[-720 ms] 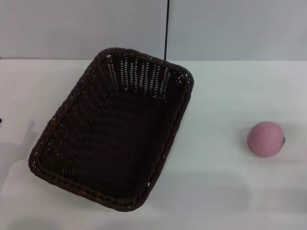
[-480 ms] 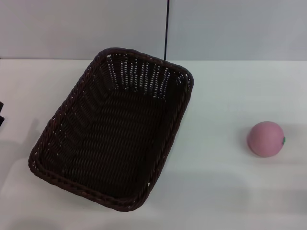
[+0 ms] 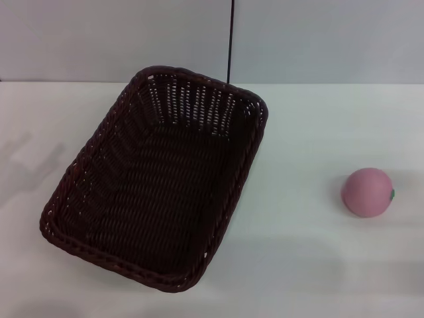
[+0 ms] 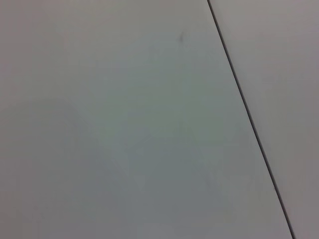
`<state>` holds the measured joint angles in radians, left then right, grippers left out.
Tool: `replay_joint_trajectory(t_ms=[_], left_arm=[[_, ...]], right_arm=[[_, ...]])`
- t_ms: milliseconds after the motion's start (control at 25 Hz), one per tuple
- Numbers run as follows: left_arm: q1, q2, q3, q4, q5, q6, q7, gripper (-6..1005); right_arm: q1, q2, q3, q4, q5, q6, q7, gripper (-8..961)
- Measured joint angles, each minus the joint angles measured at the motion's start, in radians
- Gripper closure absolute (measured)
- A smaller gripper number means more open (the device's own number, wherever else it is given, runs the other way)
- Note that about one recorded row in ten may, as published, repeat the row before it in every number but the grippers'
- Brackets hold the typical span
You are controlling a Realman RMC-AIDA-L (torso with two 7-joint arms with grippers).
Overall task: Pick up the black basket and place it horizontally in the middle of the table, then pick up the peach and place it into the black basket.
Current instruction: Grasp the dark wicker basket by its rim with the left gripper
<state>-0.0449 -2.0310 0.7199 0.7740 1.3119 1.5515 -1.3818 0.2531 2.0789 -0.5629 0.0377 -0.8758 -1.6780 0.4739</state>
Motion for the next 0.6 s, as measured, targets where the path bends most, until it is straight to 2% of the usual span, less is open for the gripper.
replay_joint_trajectory(t_ms=[40, 160, 200, 240, 280, 360, 400, 440, 520, 560, 600], left_arm=[[0.000, 0.000, 0.000, 0.000, 0.000, 0.000, 0.000, 225], [-0.020, -0.005, -0.001, 0.253, 0.181, -0.038, -0.249, 231], [-0.043, -0.013, -0.001, 0.399, 0.299, -0.047, -0.385, 233], [-0.043, -0.013, -0.001, 0.399, 0.299, -0.047, -0.385, 235], [-0.058, -0.015, 0.000, 0.465, 0.353, -0.047, -0.451, 237], [-0.099, -0.018, 0.005, 0.594, 0.478, -0.028, -0.599, 241], [-0.151, -0.018, 0.013, 0.710, 0.603, 0.020, -0.721, 243], [-0.151, -0.018, 0.013, 0.710, 0.603, 0.020, -0.721, 245], [-0.210, -0.023, 0.018, 0.812, 0.742, 0.072, -0.811, 249], [-0.210, -0.023, 0.018, 0.812, 0.742, 0.072, -0.811, 251], [-0.260, -0.028, 0.040, 0.870, 0.861, 0.109, -0.879, 253]], right_arm=[[0.000, 0.000, 0.000, 0.000, 0.000, 0.000, 0.000, 245], [0.002, 0.000, 0.000, -0.001, 0.000, 0.001, 0.000, 245], [0.004, 0.000, 0.000, -0.001, 0.000, 0.002, 0.000, 245], [0.004, 0.000, 0.000, -0.001, 0.000, 0.002, 0.000, 245], [0.004, 0.000, 0.000, -0.001, 0.001, 0.002, 0.000, 245], [0.005, 0.000, 0.000, -0.001, 0.001, 0.002, 0.000, 245], [0.006, 0.000, 0.000, -0.001, 0.001, 0.001, 0.000, 245], [0.006, 0.000, 0.000, -0.001, 0.001, 0.001, 0.000, 245], [0.006, 0.000, 0.000, -0.001, 0.001, 0.002, 0.002, 245], [0.007, 0.000, 0.000, -0.001, 0.001, 0.002, 0.003, 245], [0.008, 0.000, 0.000, -0.001, 0.001, 0.004, 0.006, 245]])
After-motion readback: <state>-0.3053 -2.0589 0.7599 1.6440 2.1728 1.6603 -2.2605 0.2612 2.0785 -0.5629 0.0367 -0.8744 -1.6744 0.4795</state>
